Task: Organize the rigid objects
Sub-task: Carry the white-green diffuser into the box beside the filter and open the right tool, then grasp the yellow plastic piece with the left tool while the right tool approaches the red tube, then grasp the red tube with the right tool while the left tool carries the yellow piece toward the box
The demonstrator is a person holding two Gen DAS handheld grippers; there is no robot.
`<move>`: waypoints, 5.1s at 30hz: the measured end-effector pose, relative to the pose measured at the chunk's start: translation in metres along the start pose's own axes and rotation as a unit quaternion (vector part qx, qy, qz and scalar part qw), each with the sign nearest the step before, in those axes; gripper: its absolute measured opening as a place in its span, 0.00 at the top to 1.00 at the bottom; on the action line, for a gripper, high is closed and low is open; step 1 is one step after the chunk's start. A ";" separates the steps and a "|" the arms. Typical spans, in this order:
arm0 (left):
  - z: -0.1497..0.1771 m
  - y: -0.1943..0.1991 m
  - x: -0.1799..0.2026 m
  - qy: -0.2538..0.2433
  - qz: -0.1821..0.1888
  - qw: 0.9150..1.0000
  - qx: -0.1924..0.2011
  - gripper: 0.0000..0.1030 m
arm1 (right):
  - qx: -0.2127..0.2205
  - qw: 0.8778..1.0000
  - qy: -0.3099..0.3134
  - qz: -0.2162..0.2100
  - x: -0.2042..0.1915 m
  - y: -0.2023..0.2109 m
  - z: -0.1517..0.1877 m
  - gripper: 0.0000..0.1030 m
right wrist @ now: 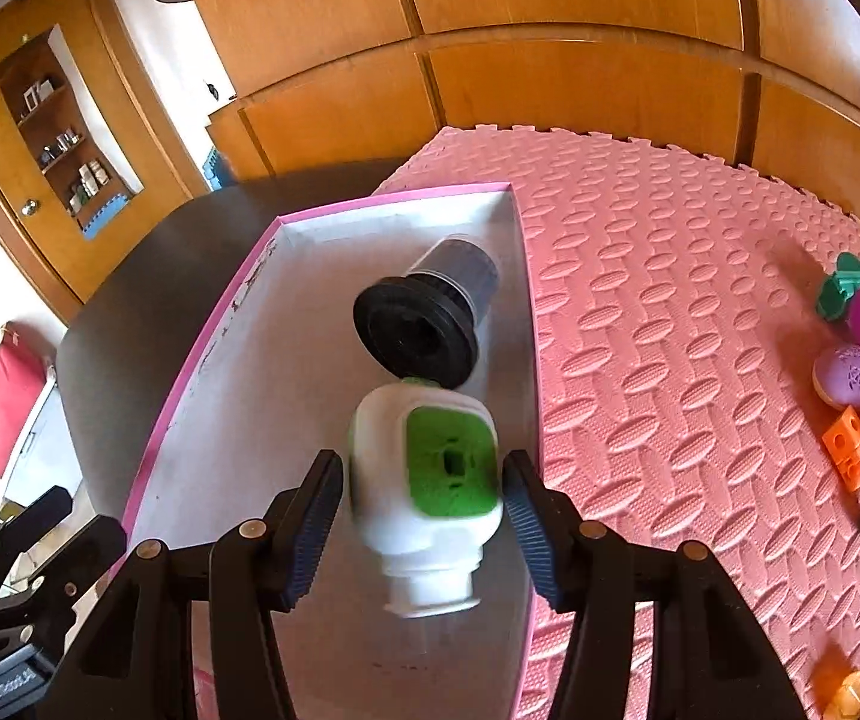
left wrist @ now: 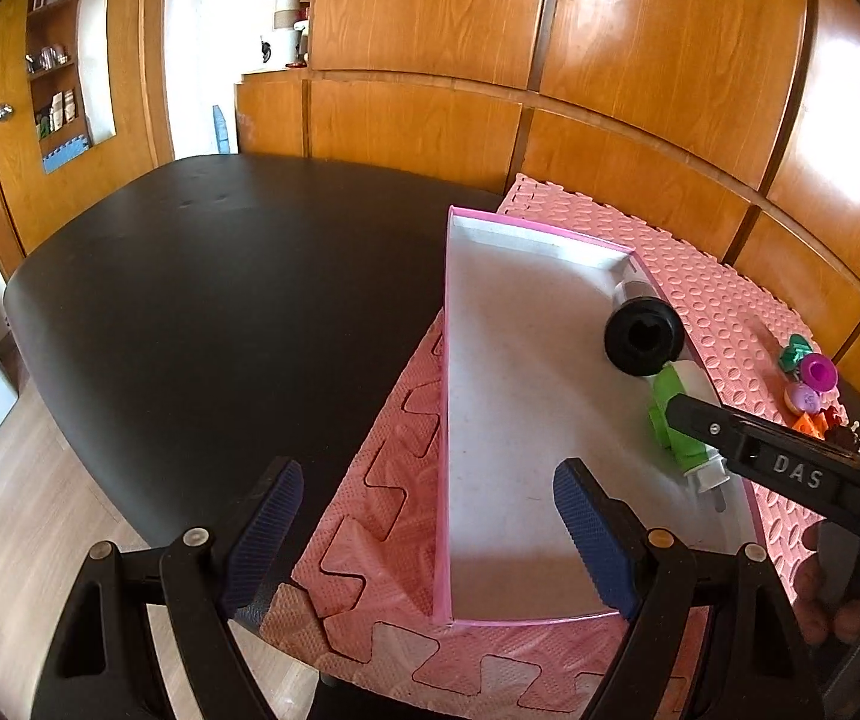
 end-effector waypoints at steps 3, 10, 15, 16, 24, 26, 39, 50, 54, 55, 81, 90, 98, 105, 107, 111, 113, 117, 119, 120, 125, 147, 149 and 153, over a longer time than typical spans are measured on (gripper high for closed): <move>0.001 0.000 0.002 -0.005 -0.002 1.000 0.001 0.16 | 0.008 1.000 -0.007 -0.009 0.002 0.009 0.001 0.44; 0.002 0.003 0.011 -0.021 0.002 1.000 0.004 0.16 | 0.033 0.999 -0.013 -0.007 0.008 0.038 0.004 0.42; 0.004 0.007 0.021 -0.038 0.004 0.999 0.010 0.16 | 0.045 0.999 -0.015 0.006 0.019 0.055 0.007 0.42; 0.004 0.008 0.023 -0.042 0.005 0.999 0.010 0.16 | 0.047 0.999 -0.016 0.010 0.023 0.057 0.008 0.42; 0.006 0.011 0.045 -0.073 0.019 0.997 0.009 0.16 | 0.060 0.997 -0.036 0.043 0.068 0.088 0.016 0.42; 0.006 0.012 0.053 -0.082 0.027 0.996 0.008 0.16 | 0.064 0.995 -0.046 0.055 0.085 0.099 0.019 0.42; 0.012 0.022 0.140 -0.203 0.108 0.973 -0.005 0.16 | 0.100 0.970 -0.157 0.157 0.225 0.162 0.053 0.41; 0.059 0.021 0.279 -0.351 0.227 0.907 -0.047 0.14 | 0.135 0.922 -0.328 0.157 0.312 0.191 0.084 0.40; 0.081 0.015 0.321 -0.373 0.255 0.888 -0.079 0.13 | 0.135 0.919 -0.345 0.133 0.318 0.191 0.088 0.38; 0.088 0.014 0.331 -0.379 0.259 0.884 -0.085 0.13 | 0.136 0.919 -0.346 0.131 0.317 0.191 0.088 0.37; 0.093 -0.030 0.315 -0.334 0.239 0.908 -0.086 0.33 | 0.055 0.955 -0.265 0.120 0.292 0.149 0.073 0.20; 0.093 -0.029 0.292 -0.322 0.236 0.915 -0.061 0.32 | 0.000 0.971 -0.180 0.156 0.271 0.120 0.069 0.12; 0.095 -0.028 0.292 -0.320 0.235 0.917 -0.047 0.32 | -0.018 0.971 -0.161 0.177 0.269 0.110 0.069 0.11; 0.095 -0.028 0.292 -0.316 0.236 0.918 -0.042 0.32 | -0.035 0.970 -0.142 0.196 0.268 0.102 0.068 0.10; 0.095 -0.028 0.291 -0.314 0.236 0.919 -0.041 0.32 | -0.039 0.968 -0.140 0.203 0.269 0.099 0.068 0.11; 0.096 -0.028 0.291 -0.314 0.235 0.919 -0.037 0.32 | -0.047 0.967 -0.128 0.214 0.268 0.093 0.069 0.26; 0.095 -0.028 0.292 -0.313 0.234 0.920 -0.036 0.32 | -0.045 0.966 -0.125 0.221 0.267 0.092 0.069 0.26; 0.093 -0.027 0.291 -0.307 0.223 0.925 -0.042 0.33 | -0.044 0.966 -0.124 0.224 0.266 0.092 0.069 0.26; 0.089 -0.024 0.288 -0.295 0.221 0.928 -0.041 0.33 | -0.045 0.967 -0.133 0.212 0.267 0.092 0.069 0.26; 0.086 -0.022 0.286 -0.294 0.217 0.930 -0.036 0.33 | -0.044 0.967 -0.141 0.205 0.269 0.093 0.070 0.26; 0.071 0.002 0.279 -0.298 0.184 0.937 0.002 0.33 | -0.042 0.967 -0.145 0.207 0.272 0.093 0.069 0.26; 0.008 0.047 0.203 -0.222 0.076 0.969 0.082 0.32 | -0.041 0.965 -0.160 0.202 0.273 0.091 0.072 0.26; 0.006 0.046 0.197 -0.217 0.069 0.970 0.082 0.32 | -0.041 0.965 -0.158 0.204 0.273 0.091 0.072 0.26; 0.002 0.045 0.188 -0.208 0.058 0.973 0.084 0.32 | -0.043 0.964 -0.148 0.215 0.272 0.090 0.072 0.26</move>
Point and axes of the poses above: each gripper's, at about its wrist camera, not at the fingertips, and y roughly against the way its jaws point, x to its right, z to its underside, the point moved 4 cm from there along -y, roughly the way its jaws point, and after that the axes turned 5 degrees about -x, right-handed, at the moved point
